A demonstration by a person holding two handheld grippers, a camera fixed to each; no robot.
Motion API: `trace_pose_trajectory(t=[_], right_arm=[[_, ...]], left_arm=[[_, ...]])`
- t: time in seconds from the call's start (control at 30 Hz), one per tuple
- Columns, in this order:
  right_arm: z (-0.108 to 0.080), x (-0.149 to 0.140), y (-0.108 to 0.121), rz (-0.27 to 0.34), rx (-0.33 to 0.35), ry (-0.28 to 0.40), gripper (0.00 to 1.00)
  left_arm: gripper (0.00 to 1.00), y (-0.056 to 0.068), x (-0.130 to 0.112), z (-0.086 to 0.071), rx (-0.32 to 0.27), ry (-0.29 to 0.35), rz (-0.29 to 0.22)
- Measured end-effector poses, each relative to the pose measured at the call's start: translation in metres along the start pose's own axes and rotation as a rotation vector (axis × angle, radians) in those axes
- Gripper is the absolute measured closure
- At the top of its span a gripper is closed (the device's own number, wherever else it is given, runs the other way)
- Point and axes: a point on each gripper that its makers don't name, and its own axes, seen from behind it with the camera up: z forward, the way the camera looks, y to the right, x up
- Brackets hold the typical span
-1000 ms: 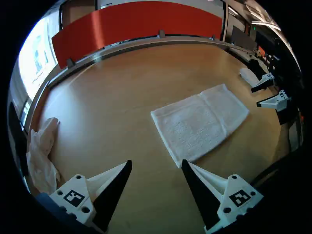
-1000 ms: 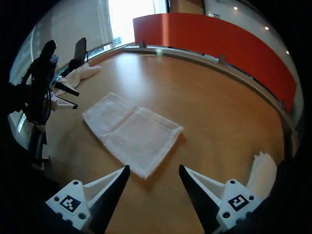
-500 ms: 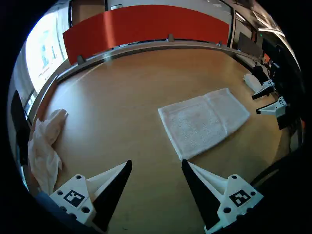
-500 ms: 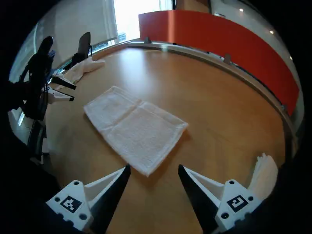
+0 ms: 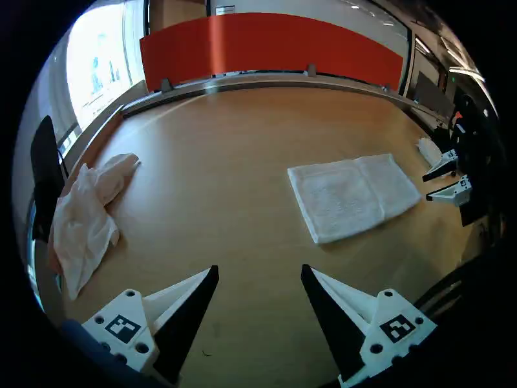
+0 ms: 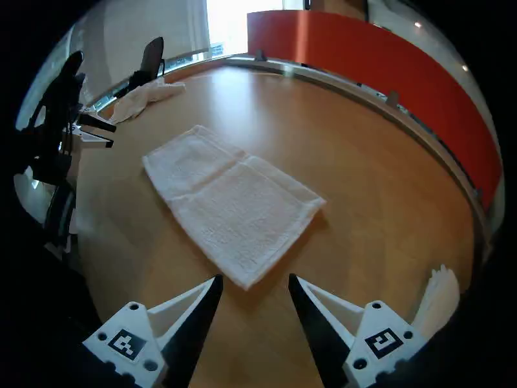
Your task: Fold towel
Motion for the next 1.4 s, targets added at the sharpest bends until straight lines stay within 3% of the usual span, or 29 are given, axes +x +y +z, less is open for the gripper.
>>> trace_pose_trajectory(t=[0.33,0.8,1.0,1.2,1.4], right_arm=[[0.011,-0.010,-0.007,-0.023,0.052,-0.048,0.51],[0.017,-0.016,-0.013,-0.027,0.073,-0.073,0.75],[0.019,-0.017,-0.014,-0.019,0.074,-0.068,0.95],[0.016,-0.007,-0.013,0.007,0.070,-0.038,0.97],[0.005,0.007,-0.009,-0.017,0.050,-0.011,0.97]], left_arm=[[0.05,-0.012,-0.015,-0.014,0.033,-0.004,-0.028],[0.05,-0.018,-0.023,-0.022,0.045,-0.002,-0.038],[0.05,-0.018,-0.025,-0.023,0.045,-0.001,-0.041],[0.05,-0.018,-0.025,-0.023,0.046,0.001,-0.040],[0.05,-0.020,-0.024,-0.024,0.047,0.004,-0.042]])
